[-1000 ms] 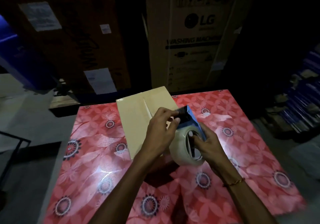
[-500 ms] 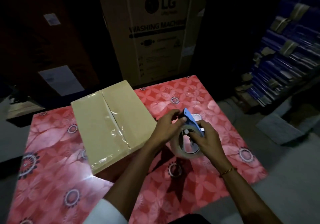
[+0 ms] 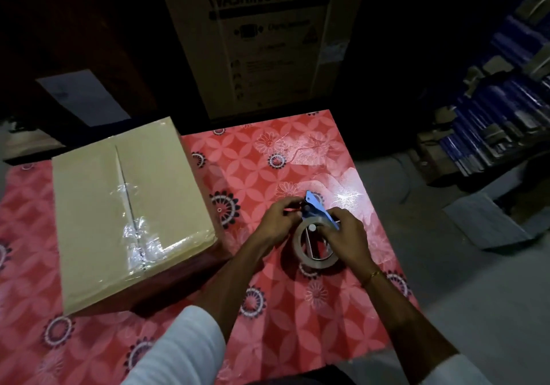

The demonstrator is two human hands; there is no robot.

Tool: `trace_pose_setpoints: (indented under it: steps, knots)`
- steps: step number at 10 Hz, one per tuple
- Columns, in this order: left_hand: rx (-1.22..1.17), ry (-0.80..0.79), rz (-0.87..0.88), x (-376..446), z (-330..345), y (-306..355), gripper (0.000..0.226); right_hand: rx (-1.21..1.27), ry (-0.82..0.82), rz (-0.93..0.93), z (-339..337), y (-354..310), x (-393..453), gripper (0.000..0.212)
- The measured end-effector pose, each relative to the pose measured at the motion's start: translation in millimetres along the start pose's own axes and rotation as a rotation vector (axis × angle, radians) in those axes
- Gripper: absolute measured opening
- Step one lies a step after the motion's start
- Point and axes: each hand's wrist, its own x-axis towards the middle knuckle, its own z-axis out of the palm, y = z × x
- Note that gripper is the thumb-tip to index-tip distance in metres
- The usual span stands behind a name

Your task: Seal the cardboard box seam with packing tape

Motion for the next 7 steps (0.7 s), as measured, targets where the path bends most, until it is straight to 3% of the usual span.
trace_pose_setpoints:
  steps: [2,5,6,7]
  knots:
    - [0.004,0.012,-0.037,14.7,9.2,0.7,0.049,-0.032,-0.042,-0.031,-0.6,8.9,24.8,0.016]
    - [0.058,0.031,-0.070,20.4,11.6,3.5,0.044,-0.001,-0.103,0.017,1.5,11.7,36.0,0.022]
    - [0.116,0.143,-0.049,18.8,7.4,1.2,0.036,0.003,-0.104,0.002,-1.1,6.7,33.6,0.036]
    - [0.171,0.264,-0.026,18.9,-3.7,6.6,0.036,-0.031,-0.001,-0.073,-4.6,-6.0,34.1,0.042]
